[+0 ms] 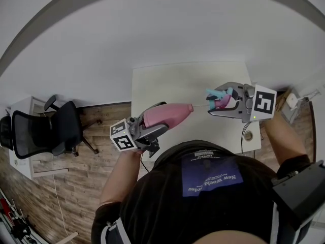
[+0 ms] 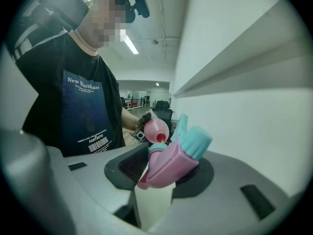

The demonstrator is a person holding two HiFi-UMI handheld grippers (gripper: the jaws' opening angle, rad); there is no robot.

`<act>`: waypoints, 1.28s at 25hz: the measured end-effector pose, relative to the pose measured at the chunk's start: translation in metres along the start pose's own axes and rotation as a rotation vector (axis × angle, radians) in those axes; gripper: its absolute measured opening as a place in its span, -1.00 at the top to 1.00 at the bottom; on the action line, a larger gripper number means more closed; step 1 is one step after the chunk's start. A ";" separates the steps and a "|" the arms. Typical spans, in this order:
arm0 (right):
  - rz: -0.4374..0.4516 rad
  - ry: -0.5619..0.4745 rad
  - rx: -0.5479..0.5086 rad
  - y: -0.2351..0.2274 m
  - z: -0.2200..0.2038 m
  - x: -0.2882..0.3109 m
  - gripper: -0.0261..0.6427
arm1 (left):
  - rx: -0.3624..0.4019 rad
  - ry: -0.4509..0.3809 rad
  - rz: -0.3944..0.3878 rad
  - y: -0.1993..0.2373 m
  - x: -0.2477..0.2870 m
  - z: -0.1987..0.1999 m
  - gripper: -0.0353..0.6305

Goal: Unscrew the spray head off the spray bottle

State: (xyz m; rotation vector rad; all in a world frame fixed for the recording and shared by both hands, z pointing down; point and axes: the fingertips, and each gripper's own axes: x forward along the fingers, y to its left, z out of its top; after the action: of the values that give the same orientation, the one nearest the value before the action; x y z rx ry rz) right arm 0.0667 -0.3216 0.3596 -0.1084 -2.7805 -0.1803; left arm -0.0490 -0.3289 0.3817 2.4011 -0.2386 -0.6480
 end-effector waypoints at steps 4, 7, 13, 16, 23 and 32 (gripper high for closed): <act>-0.065 -0.052 0.051 -0.004 -0.009 -0.005 0.52 | -0.016 -0.039 0.017 0.005 -0.015 -0.002 -0.59; -0.088 -0.089 0.079 -0.011 -0.011 -0.010 0.52 | -0.024 -0.076 0.034 0.011 -0.024 0.005 -0.59; -0.142 -0.150 0.147 -0.021 -0.013 -0.020 0.52 | -0.048 -0.188 0.060 0.020 -0.047 0.026 -0.59; -0.195 -0.214 0.202 -0.026 -0.024 -0.025 0.52 | -0.054 -0.248 0.081 0.030 -0.061 0.030 -0.59; -0.386 -0.406 0.379 -0.047 -0.037 -0.056 0.52 | -0.077 -0.398 0.127 0.039 -0.074 0.043 -0.59; -0.504 -0.624 0.566 -0.055 -0.051 -0.076 0.52 | -0.067 -0.464 0.133 0.034 -0.075 0.053 -0.59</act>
State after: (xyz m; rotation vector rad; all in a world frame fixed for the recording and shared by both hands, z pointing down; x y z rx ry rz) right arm 0.1496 -0.3870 0.3740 0.8058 -3.2768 0.6228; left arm -0.1415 -0.3599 0.3962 2.1214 -0.5553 -1.1242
